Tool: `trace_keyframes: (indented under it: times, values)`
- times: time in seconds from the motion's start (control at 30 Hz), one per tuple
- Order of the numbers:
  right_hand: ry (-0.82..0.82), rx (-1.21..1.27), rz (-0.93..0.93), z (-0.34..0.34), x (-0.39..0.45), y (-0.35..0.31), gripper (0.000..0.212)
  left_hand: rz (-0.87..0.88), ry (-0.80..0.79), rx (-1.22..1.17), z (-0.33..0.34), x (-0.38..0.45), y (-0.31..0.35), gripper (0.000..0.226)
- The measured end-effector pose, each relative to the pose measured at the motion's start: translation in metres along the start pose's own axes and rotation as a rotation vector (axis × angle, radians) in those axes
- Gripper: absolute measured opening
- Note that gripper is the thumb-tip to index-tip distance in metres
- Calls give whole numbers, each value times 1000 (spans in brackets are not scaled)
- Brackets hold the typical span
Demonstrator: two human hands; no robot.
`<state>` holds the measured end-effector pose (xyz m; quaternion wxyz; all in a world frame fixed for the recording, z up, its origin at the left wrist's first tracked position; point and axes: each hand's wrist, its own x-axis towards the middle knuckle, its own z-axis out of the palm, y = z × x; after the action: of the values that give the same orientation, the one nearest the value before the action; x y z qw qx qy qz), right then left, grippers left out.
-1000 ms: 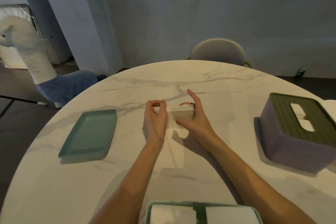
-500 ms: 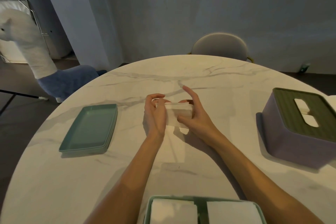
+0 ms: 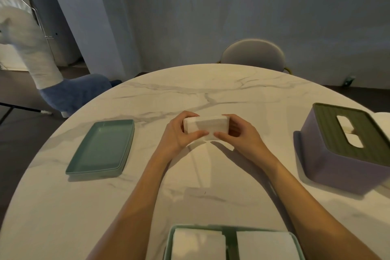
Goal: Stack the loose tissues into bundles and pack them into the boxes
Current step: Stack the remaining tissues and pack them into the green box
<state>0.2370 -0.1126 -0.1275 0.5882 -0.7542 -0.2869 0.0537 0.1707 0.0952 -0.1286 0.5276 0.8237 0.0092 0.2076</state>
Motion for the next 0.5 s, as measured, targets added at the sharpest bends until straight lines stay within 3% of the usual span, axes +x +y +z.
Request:
trace_keyframes:
  times: [0.17,0.23,0.33,0.43,0.5]
  values:
    - [-35,-56,-28,-14,6,-8,15,-47,-83,-13,-5,5,3,26]
    - [-71,-33,-36,-25,7,-21,19,-146,-220,-87,-11,5,8,39]
    - [-146,-82,-27,-38,9,-45,29,-300,-547,-346,-11,0,19,60]
    - [-214,-224,-56,-39,12,-57,30,-401,-776,-617,1,-5,37,54]
    - [-239,-251,-48,-39,12,-61,29,-427,-806,-637,11,-8,46,44]
